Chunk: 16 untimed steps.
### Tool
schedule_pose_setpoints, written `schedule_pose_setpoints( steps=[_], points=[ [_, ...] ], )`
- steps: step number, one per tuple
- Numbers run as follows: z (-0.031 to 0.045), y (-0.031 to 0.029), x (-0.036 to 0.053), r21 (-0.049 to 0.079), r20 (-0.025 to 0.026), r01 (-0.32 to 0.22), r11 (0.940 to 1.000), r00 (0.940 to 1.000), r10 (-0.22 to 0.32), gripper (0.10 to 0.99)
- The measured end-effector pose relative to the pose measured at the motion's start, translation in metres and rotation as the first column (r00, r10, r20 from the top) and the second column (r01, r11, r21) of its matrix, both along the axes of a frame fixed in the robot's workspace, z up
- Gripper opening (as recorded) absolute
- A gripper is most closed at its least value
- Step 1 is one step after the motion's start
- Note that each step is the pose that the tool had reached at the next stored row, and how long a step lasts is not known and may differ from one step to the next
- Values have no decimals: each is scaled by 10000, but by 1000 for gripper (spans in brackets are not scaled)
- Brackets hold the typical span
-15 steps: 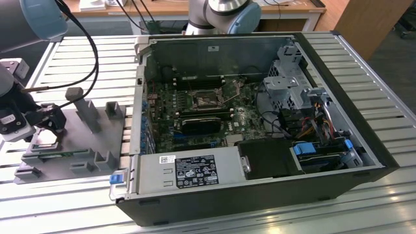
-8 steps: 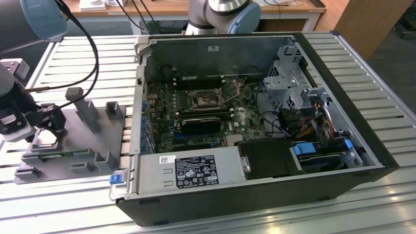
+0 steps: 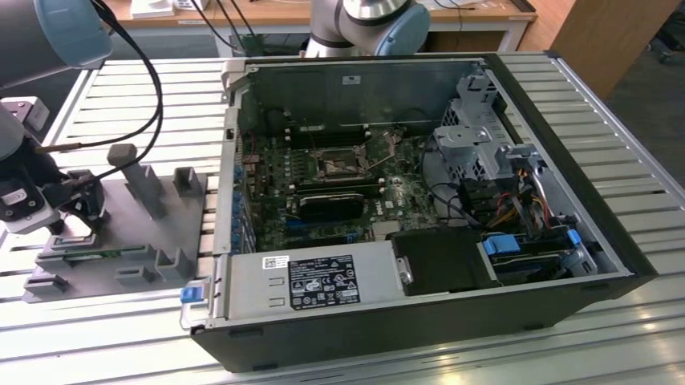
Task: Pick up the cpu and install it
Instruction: 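Pick up the cpu and move it towards the insertion slot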
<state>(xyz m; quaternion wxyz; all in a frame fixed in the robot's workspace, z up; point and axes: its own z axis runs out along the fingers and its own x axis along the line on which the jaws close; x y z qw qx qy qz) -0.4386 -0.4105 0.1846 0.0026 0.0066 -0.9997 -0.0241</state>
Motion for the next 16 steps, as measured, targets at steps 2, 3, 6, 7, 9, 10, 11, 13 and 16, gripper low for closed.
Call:
schedule_pose_setpoints(
  steps=[2,3,6,7,9,10,11,13,16],
  points=[
    [-2,0,0,1,2,0,10000,10000,0,537],
    [-2,0,0,1,2,0,10000,10000,0,537],
    [-1,1,0,3,5,0,10000,10000,0,533],
    [-1,1,0,4,6,0,10000,10000,0,533],
    [-1,1,0,3,5,0,10000,10000,0,533],
    [0,0,0,3,4,0,10000,10000,0,533],
    [0,1,0,2,4,0,10000,10000,0,533],
    [-2,1,1,4,9,1,10000,10000,-1,545],
    [0,1,-3,3,65,1,10000,10000,-1,608]
  ],
)
